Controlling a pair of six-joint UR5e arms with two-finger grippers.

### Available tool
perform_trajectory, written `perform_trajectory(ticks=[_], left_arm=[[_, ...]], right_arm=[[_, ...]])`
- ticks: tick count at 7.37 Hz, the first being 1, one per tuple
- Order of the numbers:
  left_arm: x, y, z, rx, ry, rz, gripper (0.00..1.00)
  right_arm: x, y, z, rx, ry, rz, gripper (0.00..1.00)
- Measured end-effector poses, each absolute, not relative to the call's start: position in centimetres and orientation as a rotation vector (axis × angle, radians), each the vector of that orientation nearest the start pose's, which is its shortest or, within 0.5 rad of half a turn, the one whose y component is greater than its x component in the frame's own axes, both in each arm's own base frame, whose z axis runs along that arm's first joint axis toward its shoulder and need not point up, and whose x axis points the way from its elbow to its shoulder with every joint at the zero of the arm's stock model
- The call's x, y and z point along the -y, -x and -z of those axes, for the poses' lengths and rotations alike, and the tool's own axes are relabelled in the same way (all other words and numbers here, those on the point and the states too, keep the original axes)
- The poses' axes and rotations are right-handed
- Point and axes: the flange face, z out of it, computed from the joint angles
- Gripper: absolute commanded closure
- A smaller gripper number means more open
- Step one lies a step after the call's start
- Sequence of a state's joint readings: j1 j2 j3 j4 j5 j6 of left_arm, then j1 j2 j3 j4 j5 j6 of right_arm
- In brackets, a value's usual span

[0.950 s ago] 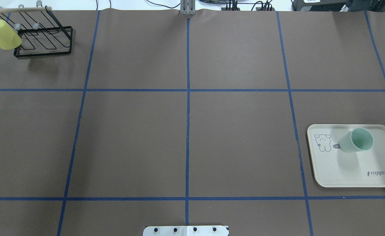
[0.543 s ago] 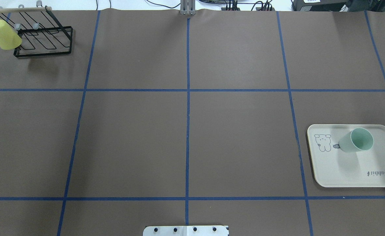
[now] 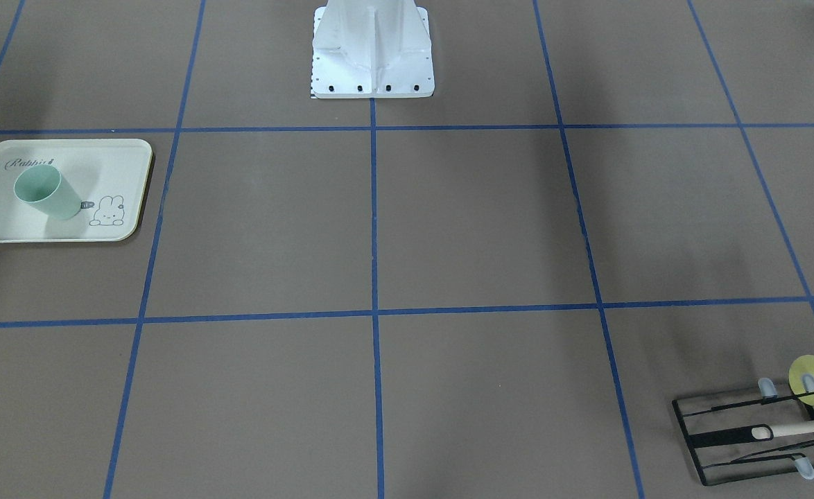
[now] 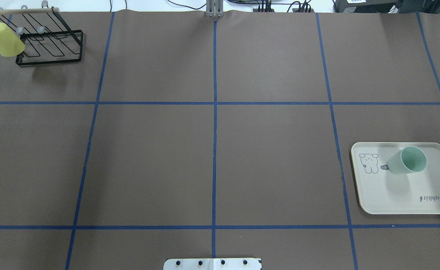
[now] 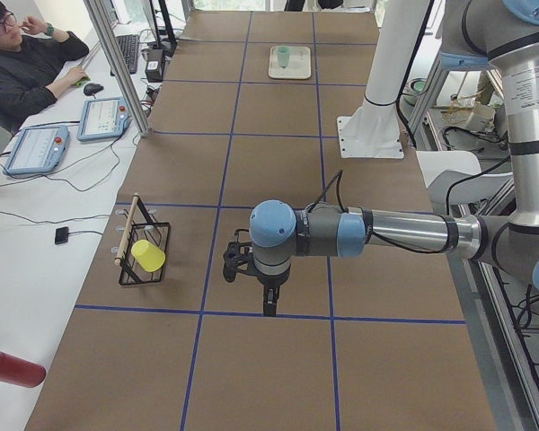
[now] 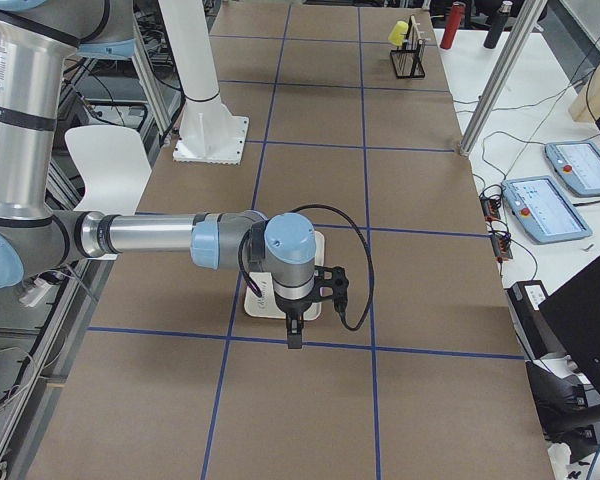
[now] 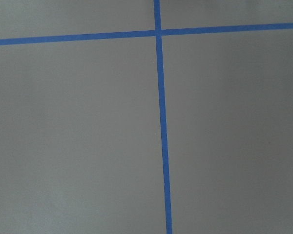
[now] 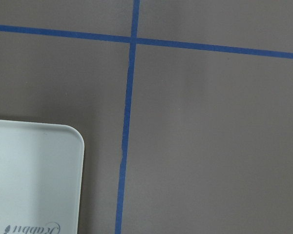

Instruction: Left arm grabs green cup and hands to right arm on tray

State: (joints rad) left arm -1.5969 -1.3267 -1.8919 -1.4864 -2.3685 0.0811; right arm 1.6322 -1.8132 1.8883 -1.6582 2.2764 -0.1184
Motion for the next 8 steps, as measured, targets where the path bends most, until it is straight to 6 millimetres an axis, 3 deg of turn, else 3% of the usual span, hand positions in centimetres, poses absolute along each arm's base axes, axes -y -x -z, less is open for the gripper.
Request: perform_trajectory(ticks=[8], left_arm=[[38.52, 7.23, -61.57, -0.794, -0.034, -0.047, 0.0]], right_arm=[[38.33, -8.66, -61.96, 0.755, -0.056, 0.057, 0.0]])
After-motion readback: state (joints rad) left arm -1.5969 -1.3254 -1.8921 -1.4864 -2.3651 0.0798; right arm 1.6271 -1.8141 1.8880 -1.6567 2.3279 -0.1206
